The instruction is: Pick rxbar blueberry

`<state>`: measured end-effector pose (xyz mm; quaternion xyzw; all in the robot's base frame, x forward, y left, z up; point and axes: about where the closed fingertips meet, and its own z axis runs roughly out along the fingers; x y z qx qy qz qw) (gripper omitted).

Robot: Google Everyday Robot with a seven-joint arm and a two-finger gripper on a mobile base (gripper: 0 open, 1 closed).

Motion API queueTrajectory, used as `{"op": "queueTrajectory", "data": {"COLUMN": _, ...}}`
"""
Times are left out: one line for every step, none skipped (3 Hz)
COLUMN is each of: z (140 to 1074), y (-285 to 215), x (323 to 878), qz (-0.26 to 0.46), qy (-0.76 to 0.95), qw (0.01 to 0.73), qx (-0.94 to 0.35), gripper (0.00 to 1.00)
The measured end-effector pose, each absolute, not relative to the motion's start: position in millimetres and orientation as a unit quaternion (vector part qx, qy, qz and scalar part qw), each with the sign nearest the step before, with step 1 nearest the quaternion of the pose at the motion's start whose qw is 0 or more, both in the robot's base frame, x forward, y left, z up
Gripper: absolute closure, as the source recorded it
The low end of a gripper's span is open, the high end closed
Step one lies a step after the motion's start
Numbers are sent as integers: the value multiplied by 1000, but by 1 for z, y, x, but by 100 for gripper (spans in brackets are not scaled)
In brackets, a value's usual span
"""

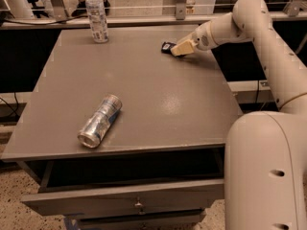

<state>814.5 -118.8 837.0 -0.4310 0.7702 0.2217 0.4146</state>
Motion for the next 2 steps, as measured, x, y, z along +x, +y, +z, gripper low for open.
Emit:
{"op": "queueTrajectory", "data": {"z": 855, "y": -108, "x": 806, "qz": 246, "qy": 753, "qw": 423, "qx": -439, "gripper": 100}}
{"op": "queueTrajectory", "data": {"z": 881, "y": -91, "x": 792, "qz": 284, "qy": 727, "qw": 433, "qx": -451, "gripper": 100}}
